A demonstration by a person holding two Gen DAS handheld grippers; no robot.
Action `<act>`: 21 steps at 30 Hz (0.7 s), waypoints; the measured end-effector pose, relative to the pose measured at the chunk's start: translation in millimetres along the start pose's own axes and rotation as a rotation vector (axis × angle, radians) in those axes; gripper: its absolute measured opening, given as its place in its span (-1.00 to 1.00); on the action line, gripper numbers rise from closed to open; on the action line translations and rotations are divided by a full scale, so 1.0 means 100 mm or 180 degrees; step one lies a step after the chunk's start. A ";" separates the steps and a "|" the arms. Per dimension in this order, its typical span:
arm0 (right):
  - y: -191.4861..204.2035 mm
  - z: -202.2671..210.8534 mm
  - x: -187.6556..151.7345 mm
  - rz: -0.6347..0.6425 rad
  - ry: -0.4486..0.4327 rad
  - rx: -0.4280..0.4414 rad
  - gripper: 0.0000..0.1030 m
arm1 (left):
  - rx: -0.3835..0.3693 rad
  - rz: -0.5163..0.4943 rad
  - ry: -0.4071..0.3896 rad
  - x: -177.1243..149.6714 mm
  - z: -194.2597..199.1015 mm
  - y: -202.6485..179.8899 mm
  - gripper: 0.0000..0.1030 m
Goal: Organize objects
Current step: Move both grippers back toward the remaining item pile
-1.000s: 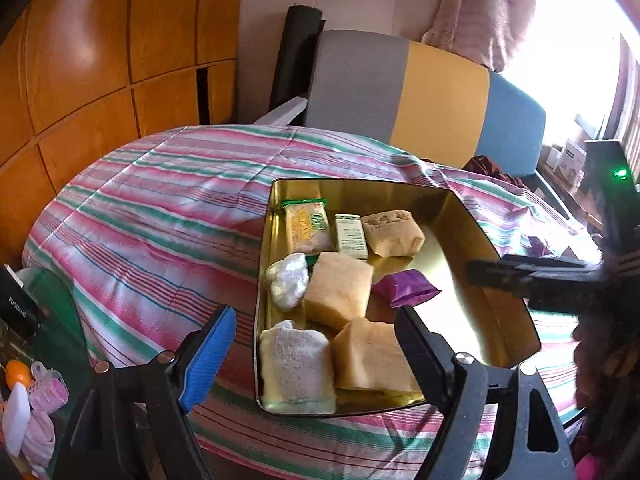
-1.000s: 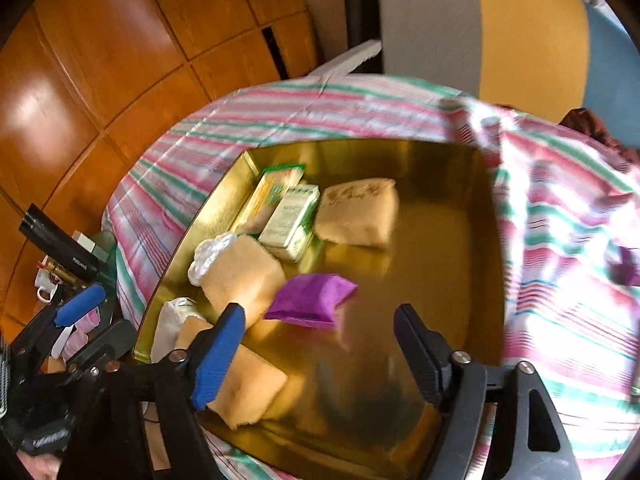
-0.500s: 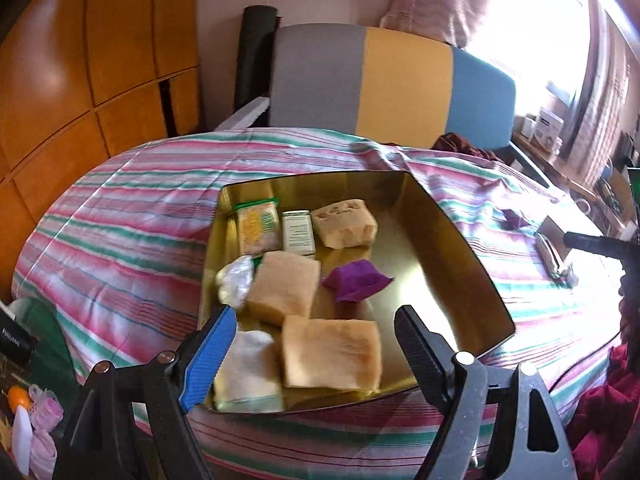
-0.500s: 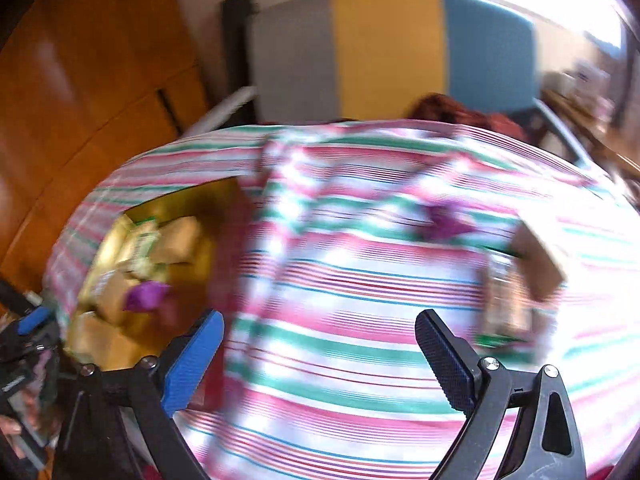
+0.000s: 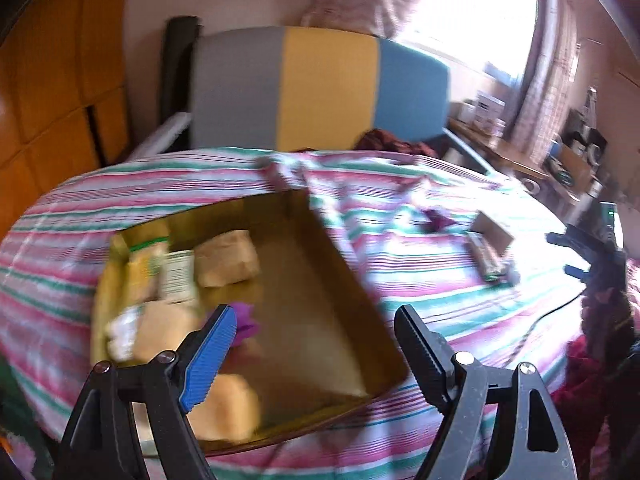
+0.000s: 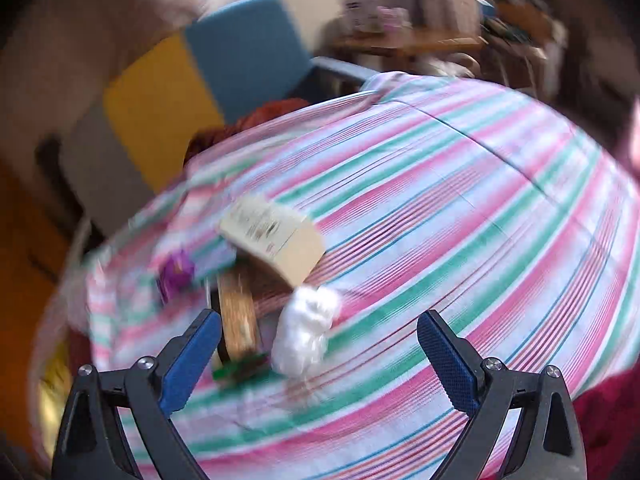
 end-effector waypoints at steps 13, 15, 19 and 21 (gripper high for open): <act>-0.07 0.08 0.00 -0.0440 0.0034 0.0371 0.95 | -0.0478 -0.0571 0.0550 0.21 -0.89 -1.41 0.60; -0.08 0.09 0.00 -0.0489 0.0027 0.0422 0.96 | -0.0520 -0.0597 0.0642 0.23 -1.05 -1.57 0.60; -0.09 0.10 0.01 -0.0562 0.0024 0.0478 0.98 | -0.0620 -0.0625 0.0817 0.30 -1.42 -1.90 0.59; -0.07 0.10 0.01 -0.0558 0.0033 0.0512 0.99 | -0.0682 -0.0617 0.0884 0.34 -1.59 -2.07 0.58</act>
Point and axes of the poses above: each gripper's, at about its wrist camera, not at the fingertips, and z roughly against the way its jaws point, y to its left, x to its top, the point moved 8 cm from there along -z, roughly the way its jaws point
